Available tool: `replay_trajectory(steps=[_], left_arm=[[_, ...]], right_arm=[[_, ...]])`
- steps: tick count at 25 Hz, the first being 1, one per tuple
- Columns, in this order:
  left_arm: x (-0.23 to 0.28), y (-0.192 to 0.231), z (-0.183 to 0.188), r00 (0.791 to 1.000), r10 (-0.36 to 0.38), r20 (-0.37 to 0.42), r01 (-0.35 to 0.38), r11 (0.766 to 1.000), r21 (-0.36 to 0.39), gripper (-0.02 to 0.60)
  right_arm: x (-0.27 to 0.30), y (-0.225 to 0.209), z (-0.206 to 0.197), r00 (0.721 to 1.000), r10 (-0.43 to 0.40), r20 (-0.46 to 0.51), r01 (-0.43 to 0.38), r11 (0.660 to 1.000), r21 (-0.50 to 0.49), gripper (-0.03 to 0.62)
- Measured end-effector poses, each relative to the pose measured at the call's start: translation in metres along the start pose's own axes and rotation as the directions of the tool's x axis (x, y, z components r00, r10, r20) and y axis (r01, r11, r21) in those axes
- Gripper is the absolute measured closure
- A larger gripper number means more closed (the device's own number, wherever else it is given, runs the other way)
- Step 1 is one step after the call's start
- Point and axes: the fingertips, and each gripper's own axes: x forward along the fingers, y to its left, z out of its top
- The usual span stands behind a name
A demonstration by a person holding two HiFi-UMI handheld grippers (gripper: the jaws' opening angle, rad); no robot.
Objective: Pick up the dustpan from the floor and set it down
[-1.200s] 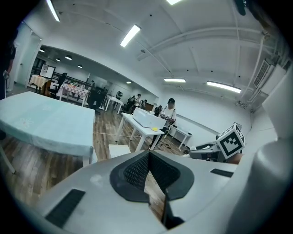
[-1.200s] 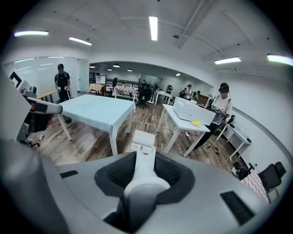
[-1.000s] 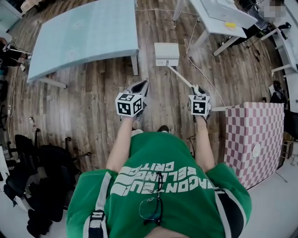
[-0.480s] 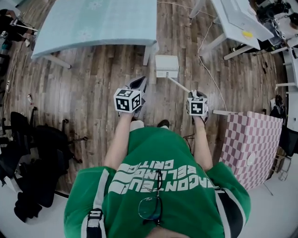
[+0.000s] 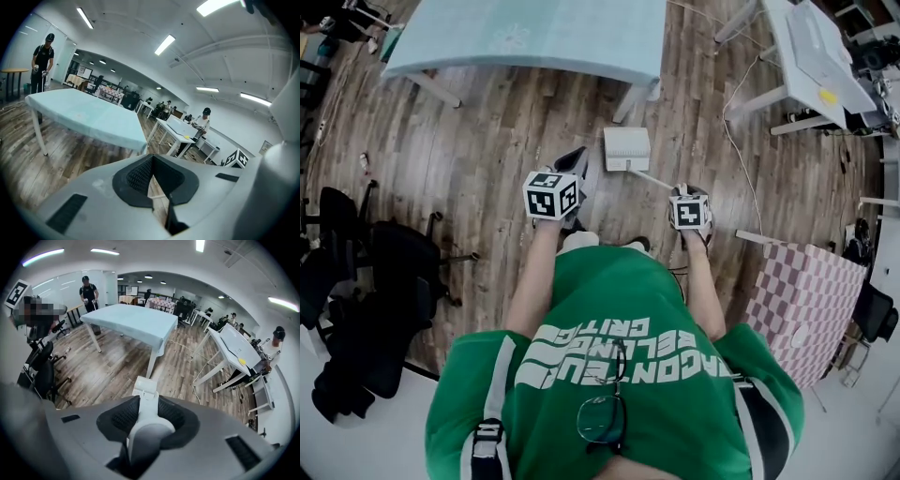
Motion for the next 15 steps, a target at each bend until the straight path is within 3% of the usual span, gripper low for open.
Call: replay_trajectory(steps=[10,15], left_arm=[[-0.069,0.099,-0.004,0.991,0.127,0.037,-0.123,0.989,-0.082,0.578],[-0.110,0.139,-0.015,0.972,0.226,0.070,-0.213,0.964,-0.163,0.578]], right_arm=[[0.026,0.096,0.069,0.998,0.069,-0.001,-0.068,0.988,-0.140,0.468],[0.045,0.148,0.113,0.991,0.134,0.003,-0.128,0.950,-0.284,0.477]])
